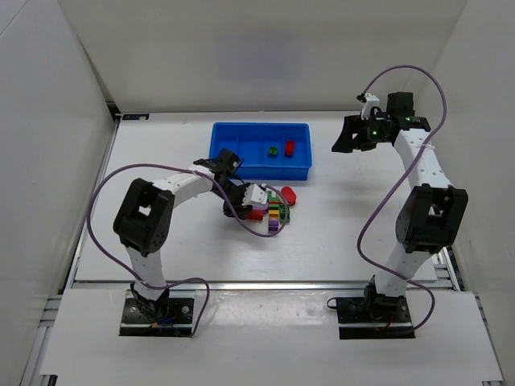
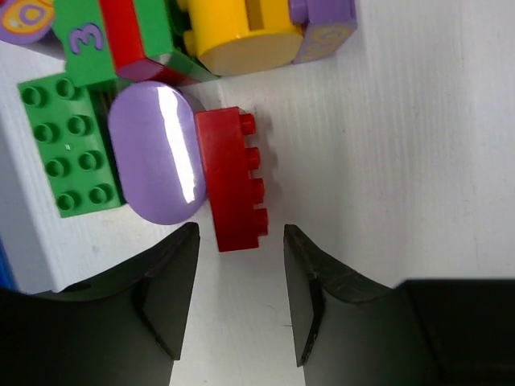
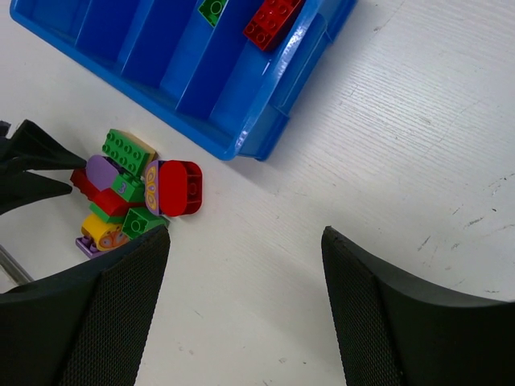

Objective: Sort the legos into containers by color

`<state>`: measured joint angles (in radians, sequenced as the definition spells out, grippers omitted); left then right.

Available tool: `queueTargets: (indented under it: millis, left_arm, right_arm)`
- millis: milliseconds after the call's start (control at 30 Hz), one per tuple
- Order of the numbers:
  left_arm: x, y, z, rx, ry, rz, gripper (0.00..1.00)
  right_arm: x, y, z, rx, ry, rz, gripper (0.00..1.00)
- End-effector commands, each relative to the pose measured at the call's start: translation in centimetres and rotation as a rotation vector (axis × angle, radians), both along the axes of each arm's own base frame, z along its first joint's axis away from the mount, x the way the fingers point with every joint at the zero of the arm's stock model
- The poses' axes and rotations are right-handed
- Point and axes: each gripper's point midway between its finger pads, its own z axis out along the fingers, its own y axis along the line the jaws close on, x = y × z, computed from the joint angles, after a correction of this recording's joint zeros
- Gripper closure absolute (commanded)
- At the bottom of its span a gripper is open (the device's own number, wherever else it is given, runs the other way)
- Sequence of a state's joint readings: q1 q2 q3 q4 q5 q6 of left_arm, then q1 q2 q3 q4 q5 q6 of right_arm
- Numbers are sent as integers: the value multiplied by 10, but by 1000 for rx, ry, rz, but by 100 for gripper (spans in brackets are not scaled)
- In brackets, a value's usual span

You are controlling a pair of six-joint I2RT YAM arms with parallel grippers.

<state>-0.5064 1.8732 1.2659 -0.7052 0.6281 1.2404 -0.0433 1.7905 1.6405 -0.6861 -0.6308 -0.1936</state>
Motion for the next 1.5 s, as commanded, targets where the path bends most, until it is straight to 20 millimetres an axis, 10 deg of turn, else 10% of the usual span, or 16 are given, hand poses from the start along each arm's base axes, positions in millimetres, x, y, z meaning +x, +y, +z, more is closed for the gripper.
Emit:
queueTargets:
  millis: [0,400,1000,1167,1467]
  left_arm:
    - [-14,1,10,-15,33,23,43]
    - [-31,-4,10,0,88,61,44]
    - [14,23,33,36,-86,173,35]
    - [39,6,59,-38,-15,307,35]
    - [28,-12,71,-49,116,493,23]
  right_arm:
    - [3,2,9,20,-19,13,21]
    - [1,3,3,36,4,5,21]
    - [-2,5,0,51,16,15,21]
    - [-3,5,0,51,22,10,21]
    - [-6,4,-1,44,31,7,21]
